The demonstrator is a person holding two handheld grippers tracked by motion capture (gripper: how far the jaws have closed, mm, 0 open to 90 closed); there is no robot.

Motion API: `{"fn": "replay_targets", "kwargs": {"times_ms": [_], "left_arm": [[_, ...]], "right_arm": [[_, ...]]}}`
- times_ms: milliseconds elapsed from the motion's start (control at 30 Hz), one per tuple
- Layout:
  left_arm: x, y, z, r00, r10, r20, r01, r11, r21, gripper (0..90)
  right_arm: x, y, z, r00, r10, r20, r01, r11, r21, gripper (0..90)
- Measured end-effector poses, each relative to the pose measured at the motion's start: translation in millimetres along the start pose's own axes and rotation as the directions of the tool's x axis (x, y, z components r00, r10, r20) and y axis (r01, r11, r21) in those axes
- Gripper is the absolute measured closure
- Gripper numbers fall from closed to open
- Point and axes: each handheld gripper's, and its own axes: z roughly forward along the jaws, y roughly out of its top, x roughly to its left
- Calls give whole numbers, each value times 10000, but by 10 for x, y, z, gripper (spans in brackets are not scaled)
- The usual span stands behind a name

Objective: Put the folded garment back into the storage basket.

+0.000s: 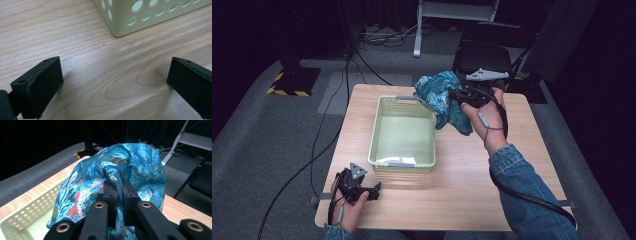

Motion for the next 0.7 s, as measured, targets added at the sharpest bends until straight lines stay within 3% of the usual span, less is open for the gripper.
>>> {"fn": "replay_targets", "kwargs": {"times_ms": [700], "left_arm": [[3,3,2,10000,1,-9,-1,10000,5,2]], "right_arm": [[317,96,302,9982,-200,-557,207,9997,122,839]]}}
